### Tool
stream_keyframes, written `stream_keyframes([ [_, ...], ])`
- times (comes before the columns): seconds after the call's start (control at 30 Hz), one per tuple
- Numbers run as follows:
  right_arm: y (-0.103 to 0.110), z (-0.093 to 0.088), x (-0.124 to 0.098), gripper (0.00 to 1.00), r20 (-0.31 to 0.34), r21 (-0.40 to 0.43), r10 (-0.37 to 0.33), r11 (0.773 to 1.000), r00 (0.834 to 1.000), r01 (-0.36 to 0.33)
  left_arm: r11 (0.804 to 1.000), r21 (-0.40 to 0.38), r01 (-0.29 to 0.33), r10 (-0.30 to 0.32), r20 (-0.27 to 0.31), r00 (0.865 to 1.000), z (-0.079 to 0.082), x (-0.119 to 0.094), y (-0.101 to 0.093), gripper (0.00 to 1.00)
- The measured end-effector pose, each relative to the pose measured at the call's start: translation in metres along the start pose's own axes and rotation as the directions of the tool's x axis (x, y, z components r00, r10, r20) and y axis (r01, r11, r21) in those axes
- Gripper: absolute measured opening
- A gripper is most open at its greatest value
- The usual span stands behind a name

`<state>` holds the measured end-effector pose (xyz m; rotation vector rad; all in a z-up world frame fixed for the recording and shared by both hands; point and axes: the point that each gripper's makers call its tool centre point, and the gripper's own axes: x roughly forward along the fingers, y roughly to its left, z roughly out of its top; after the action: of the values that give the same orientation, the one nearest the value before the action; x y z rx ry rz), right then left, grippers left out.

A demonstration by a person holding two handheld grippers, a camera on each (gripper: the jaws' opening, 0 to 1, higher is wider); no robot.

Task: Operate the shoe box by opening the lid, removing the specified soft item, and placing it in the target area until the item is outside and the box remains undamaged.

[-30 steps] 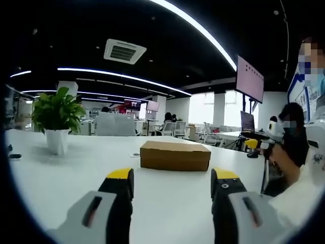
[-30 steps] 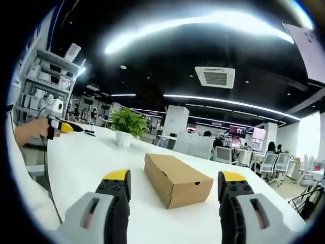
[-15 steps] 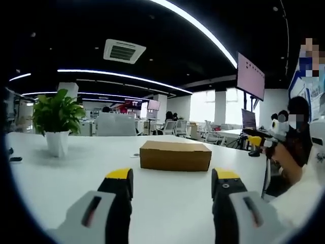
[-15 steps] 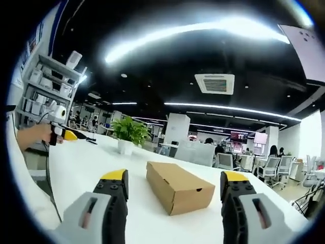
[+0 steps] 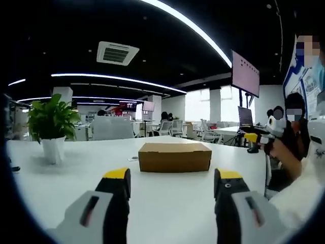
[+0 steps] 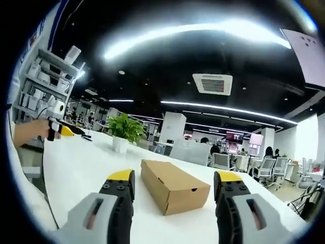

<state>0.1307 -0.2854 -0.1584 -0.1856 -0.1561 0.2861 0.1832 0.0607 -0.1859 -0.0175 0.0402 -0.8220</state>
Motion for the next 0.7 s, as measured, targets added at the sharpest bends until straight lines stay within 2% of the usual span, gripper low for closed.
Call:
stream_keyframes([
  [0.07,0.002,0.007,0.005,0.71,0.021,0.022,0.009,1.0,1.0,-0.009,1.0,0.012,-0.007,0.007,0.001,1.0,0.001,0.003,0.003,0.69],
  [0.17,0.006,0.011,0.011,0.7,0.023,0.038,0.017,0.999,1.0,-0.018,1.0,-0.007,-0.009,0.009,0.055,0.998,0.012,0.005,0.007,0.7],
  [0.3,0.011,0.015,0.016,0.7,0.046,0.081,0.037,0.996,0.998,-0.04,1.0,-0.025,-0.008,0.009,0.052,0.999,0.015,0.005,0.013,0.7],
  [0.53,0.014,0.012,0.02,0.74,0.005,0.05,0.059,0.997,0.998,-0.06,0.999,0.021,-0.024,0.024,-0.009,1.0,0.012,0.006,0.02,0.7],
  [0.6,0.02,0.009,0.019,0.74,-0.017,0.016,0.086,0.996,0.996,-0.086,0.999,0.025,-0.028,0.028,0.008,1.0,0.016,0.005,0.021,0.72],
  [0.63,0.02,0.009,0.019,0.74,-0.019,0.017,0.084,0.996,0.996,-0.083,1.0,0.003,-0.025,0.025,0.034,0.999,0.021,0.005,0.021,0.73],
  [0.7,0.021,0.007,0.018,0.74,-0.029,0.02,0.09,0.996,0.996,-0.089,0.999,-0.035,-0.003,0.004,0.046,0.999,0.025,0.006,0.02,0.74],
])
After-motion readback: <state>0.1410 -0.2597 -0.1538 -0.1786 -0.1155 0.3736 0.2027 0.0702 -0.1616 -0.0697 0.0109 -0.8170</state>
